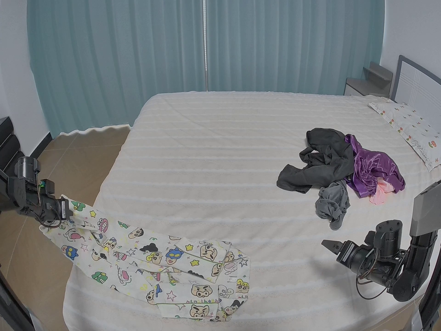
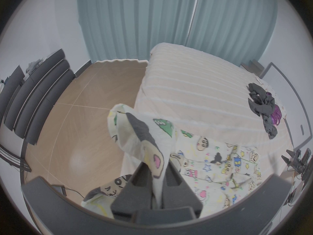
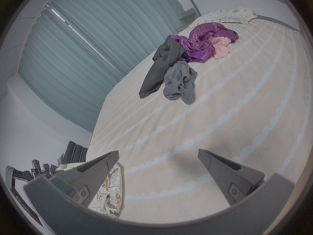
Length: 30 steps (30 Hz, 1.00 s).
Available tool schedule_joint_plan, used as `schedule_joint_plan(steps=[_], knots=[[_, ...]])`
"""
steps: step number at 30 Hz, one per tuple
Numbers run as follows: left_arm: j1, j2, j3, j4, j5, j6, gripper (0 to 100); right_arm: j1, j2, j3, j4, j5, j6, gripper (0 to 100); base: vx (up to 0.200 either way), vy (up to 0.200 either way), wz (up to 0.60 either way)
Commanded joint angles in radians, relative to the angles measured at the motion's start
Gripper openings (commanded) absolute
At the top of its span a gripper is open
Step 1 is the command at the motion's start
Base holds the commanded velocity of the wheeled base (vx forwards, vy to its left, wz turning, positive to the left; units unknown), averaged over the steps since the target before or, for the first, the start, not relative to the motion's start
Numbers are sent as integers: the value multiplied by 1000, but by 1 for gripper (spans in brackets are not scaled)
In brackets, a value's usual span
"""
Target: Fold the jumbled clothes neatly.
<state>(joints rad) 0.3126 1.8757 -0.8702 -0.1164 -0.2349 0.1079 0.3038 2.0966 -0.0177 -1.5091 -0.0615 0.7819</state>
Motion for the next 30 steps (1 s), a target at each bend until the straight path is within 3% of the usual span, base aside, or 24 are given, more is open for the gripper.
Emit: schedule_joint_plan(steps=[1, 5, 7, 8, 12, 15, 20, 21, 30], knots=[[-179, -152, 99, -2, 54, -79, 0, 3, 0, 18, 0, 2, -1, 100, 0, 0, 0], [-357, -178, 146, -8, 152, -168, 0, 5, 2, 18, 0, 2, 0, 100, 0, 0, 0], [-397, -178, 149, -12, 170, -192, 0, 6, 2, 18, 0, 0, -1, 100, 0, 0, 0], [-466, -173, 151, -17, 197, -232, 0, 6, 0, 18, 0, 0, -1, 100, 0, 0, 0], [-579, -165, 151, -17, 236, -298, 0, 6, 2, 18, 0, 0, 0, 100, 0, 0, 0], [-707, -122, 146, -20, 286, -390, 0, 8, 2, 18, 0, 2, -1, 100, 0, 0, 0], [-753, -95, 143, -45, 301, -425, 0, 9, 2, 18, 0, 2, -1, 100, 0, 0, 0], [-825, -35, 151, -123, 325, -471, 0, 9, 0, 18, 0, 0, -1, 100, 0, 0, 0], [-977, 69, 142, -227, 356, -582, 0, 9, 5, 18, 0, 0, -1, 100, 0, 0, 0]])
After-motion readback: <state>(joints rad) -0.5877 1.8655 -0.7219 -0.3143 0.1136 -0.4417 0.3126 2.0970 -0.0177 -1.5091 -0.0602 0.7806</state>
